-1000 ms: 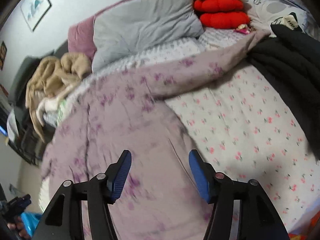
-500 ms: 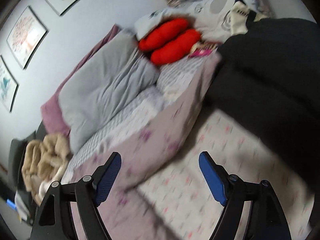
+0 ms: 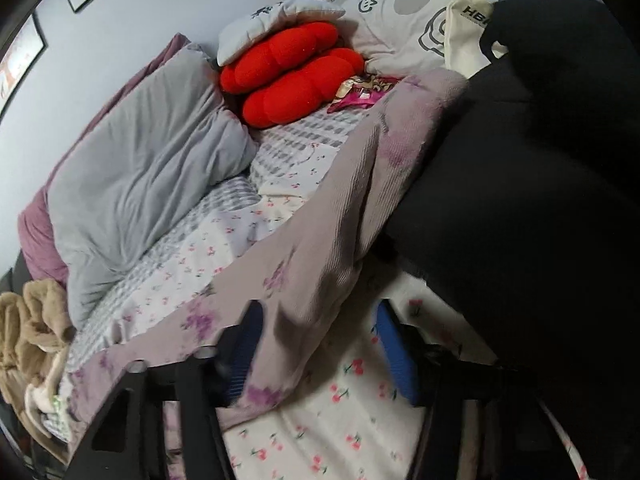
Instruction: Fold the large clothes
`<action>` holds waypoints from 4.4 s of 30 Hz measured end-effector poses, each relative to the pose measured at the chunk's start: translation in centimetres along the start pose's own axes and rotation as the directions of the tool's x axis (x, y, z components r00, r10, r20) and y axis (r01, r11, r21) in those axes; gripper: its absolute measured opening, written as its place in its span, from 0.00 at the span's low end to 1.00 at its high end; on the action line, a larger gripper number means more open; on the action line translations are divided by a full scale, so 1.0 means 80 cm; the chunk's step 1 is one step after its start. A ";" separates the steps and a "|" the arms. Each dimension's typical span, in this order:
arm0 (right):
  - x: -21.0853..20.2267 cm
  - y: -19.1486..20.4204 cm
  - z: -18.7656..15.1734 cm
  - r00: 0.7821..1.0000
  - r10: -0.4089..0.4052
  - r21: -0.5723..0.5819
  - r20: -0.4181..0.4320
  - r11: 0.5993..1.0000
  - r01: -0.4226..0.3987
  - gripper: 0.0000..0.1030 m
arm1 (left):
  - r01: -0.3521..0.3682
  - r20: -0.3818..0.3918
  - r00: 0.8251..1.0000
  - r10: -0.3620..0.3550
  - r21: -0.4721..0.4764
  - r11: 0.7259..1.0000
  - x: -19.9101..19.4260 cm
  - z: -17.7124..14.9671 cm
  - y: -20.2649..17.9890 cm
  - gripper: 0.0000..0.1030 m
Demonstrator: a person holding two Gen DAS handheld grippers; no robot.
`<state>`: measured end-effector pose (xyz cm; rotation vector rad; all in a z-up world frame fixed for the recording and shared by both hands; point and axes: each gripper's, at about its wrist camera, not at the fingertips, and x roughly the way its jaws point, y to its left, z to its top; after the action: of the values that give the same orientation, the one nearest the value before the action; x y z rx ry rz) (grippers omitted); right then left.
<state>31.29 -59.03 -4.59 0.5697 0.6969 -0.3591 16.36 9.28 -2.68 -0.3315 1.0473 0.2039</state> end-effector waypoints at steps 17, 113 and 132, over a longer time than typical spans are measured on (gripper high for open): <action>-0.069 0.083 0.005 0.989 0.147 -0.100 0.013 0.984 -0.145 0.04 | 0.018 -0.040 0.999 -0.018 -0.008 1.000 -0.008 -0.005 0.021 0.80; 0.025 0.354 -0.309 0.888 -0.006 -0.620 -0.460 0.718 -0.316 0.56 | 0.020 -0.071 0.997 -0.022 -0.028 0.999 0.075 0.050 0.046 0.22; -0.144 0.451 -0.336 0.886 0.271 -0.744 -0.376 0.482 -0.463 0.78 | 0.078 -0.002 0.993 -0.114 -0.716 0.694 0.010 0.032 0.328 0.60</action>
<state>27.30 -12.96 -0.18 -0.1759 0.8307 0.4696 10.38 34.66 -6.68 -1.1121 0.9556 0.5178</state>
